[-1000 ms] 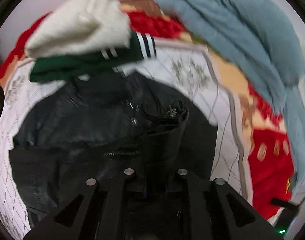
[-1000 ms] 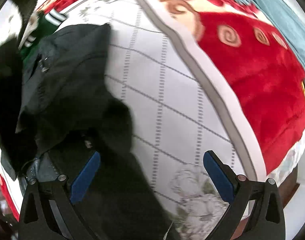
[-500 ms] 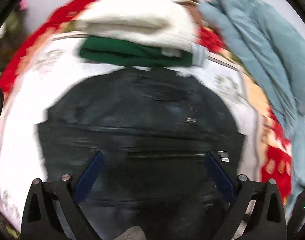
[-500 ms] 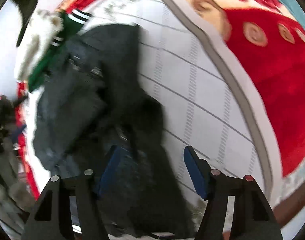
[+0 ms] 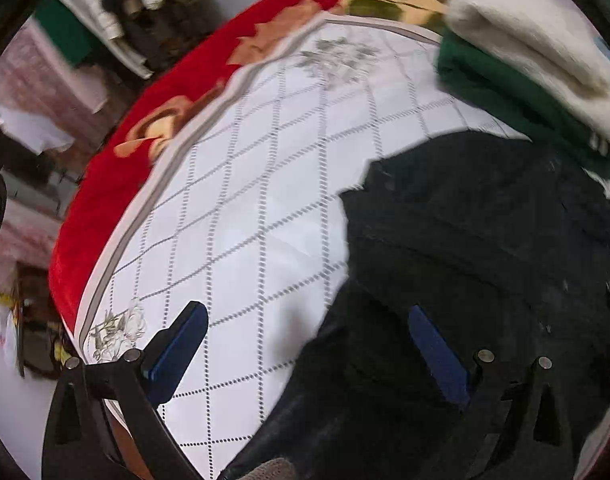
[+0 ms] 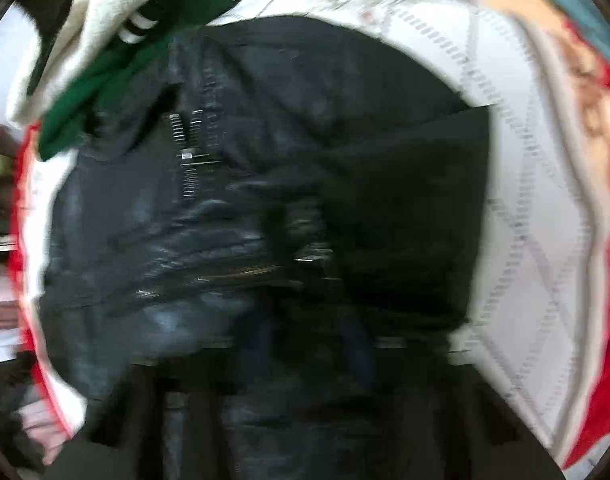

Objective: Fold large clothes

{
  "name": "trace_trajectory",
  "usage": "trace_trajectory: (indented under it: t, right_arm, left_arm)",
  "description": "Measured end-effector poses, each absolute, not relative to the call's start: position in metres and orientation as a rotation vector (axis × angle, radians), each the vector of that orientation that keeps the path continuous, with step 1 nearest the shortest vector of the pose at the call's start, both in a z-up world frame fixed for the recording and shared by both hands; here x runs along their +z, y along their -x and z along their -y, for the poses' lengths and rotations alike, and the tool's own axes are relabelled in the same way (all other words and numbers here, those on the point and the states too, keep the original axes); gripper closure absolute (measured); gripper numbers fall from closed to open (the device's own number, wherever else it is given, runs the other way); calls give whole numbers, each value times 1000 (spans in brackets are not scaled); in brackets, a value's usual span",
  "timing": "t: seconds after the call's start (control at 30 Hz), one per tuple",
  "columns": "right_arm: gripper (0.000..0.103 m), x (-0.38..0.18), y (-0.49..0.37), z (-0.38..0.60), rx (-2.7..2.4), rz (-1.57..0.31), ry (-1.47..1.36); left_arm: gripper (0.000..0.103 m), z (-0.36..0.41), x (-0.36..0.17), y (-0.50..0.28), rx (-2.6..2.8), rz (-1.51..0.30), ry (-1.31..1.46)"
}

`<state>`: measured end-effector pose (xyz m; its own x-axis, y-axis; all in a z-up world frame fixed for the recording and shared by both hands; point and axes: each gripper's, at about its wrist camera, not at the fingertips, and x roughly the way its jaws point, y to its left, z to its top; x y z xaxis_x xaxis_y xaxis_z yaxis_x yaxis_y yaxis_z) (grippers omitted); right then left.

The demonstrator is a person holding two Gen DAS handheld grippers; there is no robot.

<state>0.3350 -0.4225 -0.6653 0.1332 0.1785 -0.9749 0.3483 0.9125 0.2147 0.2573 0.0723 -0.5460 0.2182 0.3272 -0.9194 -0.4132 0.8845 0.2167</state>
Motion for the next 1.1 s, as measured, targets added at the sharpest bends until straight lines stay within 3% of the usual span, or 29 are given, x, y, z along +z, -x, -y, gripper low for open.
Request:
trace_trajectory:
  t: [0.03,0.07,0.2,0.33,0.43,0.47,0.5,0.53,0.57,0.83,0.93,1.03,1.1]
  right_arm:
    - [97,-660,-331,426,-139,-1424,-453]
    - [101,-649,-323,435,-166,-1373,-477]
    - [101,-619,-300,465,-333,-1252,-497]
    - [99,-640,-303,483,-349,-1345,-555]
    - [88,-637,-308,487,-313,-1353,-582]
    - [67,-634,-307,490,-298,-1350,-591]
    - [53,-632,-307,490,-291,-1342,-598]
    - [29,-630,-304,494,-294,-1332,-604]
    - [23,-631,-299,495,-296,-1329,-609]
    - [22,-682,-274,486,-205,-1406,-765]
    - [5,-697,-284,481,-183,-1397,-825]
    - [5,-699,-299,469,-148,-1404,-763]
    - [12,-695,-304,462,-87,-1404,-715]
  left_arm:
    - [0,-74,-545,-257,522,-1240,85]
    - [0,-76,-542,-257,531,-1229,88]
    - [0,-82,-544,-263,537,-1218,84]
    - [0,-87,-560,-274,517,-1266,113]
    - [0,-81,-585,-295,521,-1304,47]
    - [0,-79,-597,-302,537,-1318,-7]
    - [0,-80,-614,-310,537,-1344,-43]
    - [0,-85,-625,-315,522,-1364,-31]
    - [0,-90,-626,-316,510,-1361,4]
    - [1,-118,-586,-275,318,-1260,378]
    - [1,-115,-594,-277,217,-1252,500]
    - [1,-98,-613,-295,144,-1274,508]
    - [2,-87,-622,-307,114,-1287,461]
